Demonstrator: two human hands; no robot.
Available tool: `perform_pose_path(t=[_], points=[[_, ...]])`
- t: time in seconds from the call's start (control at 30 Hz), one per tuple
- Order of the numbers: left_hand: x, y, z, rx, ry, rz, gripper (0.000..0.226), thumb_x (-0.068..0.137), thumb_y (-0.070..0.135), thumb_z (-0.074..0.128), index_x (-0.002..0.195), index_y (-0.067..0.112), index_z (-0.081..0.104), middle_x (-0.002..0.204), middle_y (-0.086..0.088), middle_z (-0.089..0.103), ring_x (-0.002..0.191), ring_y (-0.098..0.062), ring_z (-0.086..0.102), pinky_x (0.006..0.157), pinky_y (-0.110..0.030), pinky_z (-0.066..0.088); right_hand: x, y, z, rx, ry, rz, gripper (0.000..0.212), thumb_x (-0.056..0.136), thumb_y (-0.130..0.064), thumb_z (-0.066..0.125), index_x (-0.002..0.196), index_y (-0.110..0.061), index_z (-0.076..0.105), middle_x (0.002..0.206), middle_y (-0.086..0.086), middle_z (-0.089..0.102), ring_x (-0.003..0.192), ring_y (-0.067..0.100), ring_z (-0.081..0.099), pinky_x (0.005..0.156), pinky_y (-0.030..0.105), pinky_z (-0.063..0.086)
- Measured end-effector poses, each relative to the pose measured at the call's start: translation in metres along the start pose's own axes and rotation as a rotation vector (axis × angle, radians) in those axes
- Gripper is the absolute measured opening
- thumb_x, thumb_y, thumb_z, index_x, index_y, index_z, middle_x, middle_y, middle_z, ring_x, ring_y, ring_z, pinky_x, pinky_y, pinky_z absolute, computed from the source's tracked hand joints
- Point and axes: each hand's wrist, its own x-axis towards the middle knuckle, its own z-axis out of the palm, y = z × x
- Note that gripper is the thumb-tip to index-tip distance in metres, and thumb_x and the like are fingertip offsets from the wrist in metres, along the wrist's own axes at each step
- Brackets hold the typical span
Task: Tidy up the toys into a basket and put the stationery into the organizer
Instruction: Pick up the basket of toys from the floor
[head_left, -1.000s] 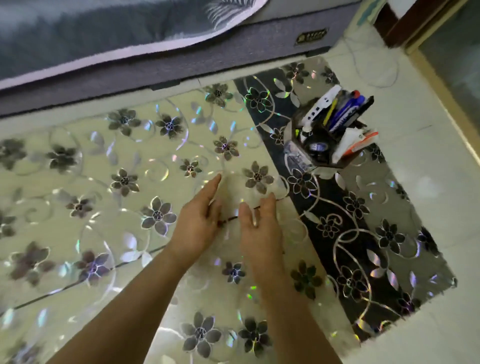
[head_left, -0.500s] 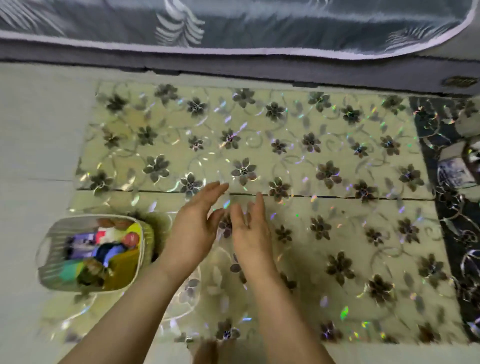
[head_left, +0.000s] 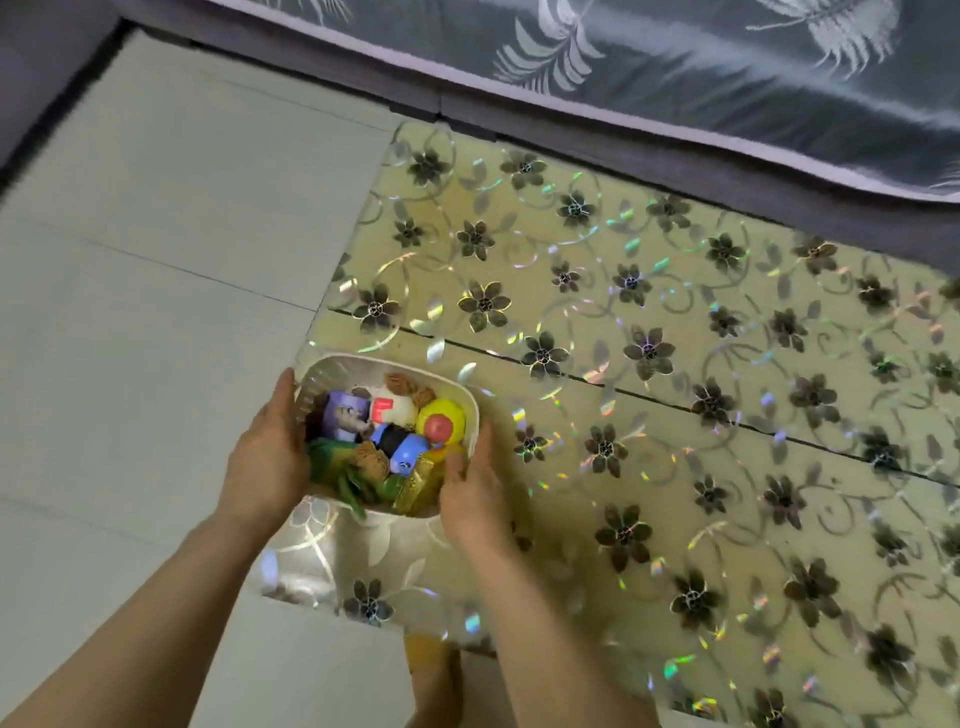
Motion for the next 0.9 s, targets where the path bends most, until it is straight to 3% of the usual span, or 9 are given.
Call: perform_pose_path(t=[0.13,0.3,0.37,0.6,0.73,0.9], points=[[0.004,-0.008,0.006,-0.049,0.049,-0.030,0.074,0.079,-0.003,0.051,0.142,0.030,0.030,0.106,-0.021,0.066,0.090,-0.043,0.060,0.071,-0.035,0.039,0.003,0.006,0.005,0.043,0.026,0.013,0.055,0.103,-0.012,0.031,0.153,-0.029,0.015,0.143,0.006,0.049,0.122,0.028,0.051,0.085,0.024,0.036],[-0.006,0.026,0.015,-0.044,0.075,0.074,0.070,0.079,-0.002,0.052,0.138,0.034,0.035,0.101,-0.018,0.068,0.084,-0.042,0.062,0.070,-0.035,0.044,0.001,0.027,-0.030,0.097,0.069,0.043,0.056,0.102,-0.011,0.032,0.152,-0.031,0.016,0.141,0.007,0.051,0.115,0.029,0.054,0.078,0.018,0.036],[-0.012,0.052,0.023,-0.046,0.073,0.128,0.070,0.080,-0.003,0.052,0.138,0.033,0.036,0.100,-0.019,0.068,0.082,-0.041,0.062,0.068,-0.034,0.044,-0.001,0.038,-0.055,0.114,0.074,0.057,0.055,0.103,-0.012,0.033,0.152,-0.030,0.016,0.143,0.003,0.048,0.119,0.026,0.051,0.068,0.015,0.028],[-0.032,0.174,0.080,-0.009,-0.027,0.335,0.069,0.081,-0.001,0.054,0.139,0.032,0.034,0.104,-0.019,0.069,0.089,-0.040,0.063,0.067,-0.031,0.041,-0.002,0.101,-0.164,0.247,0.272,0.105,0.054,0.100,-0.011,0.035,0.150,-0.030,0.024,0.132,0.004,0.056,0.114,0.026,0.054,0.089,0.030,0.041],[-0.053,0.251,0.122,0.018,-0.078,0.464,0.072,0.079,0.001,0.059,0.139,0.030,0.034,0.105,-0.018,0.069,0.091,-0.040,0.063,0.071,-0.036,0.047,-0.012,0.142,-0.237,0.271,0.414,0.108,0.048,0.101,-0.014,0.034,0.148,-0.025,0.030,0.130,0.004,0.057,0.113,0.028,0.054,0.074,0.024,0.034],[-0.094,0.346,0.179,0.034,-0.119,0.612,0.071,0.081,0.000,0.055,0.142,0.028,0.033,0.110,-0.019,0.067,0.097,-0.041,0.061,0.072,-0.035,0.042,-0.025,0.198,-0.324,0.320,0.590,0.144,0.045,0.101,-0.017,0.036,0.144,-0.031,0.034,0.126,0.006,0.061,0.110,0.031,0.058,0.088,0.035,0.046]])
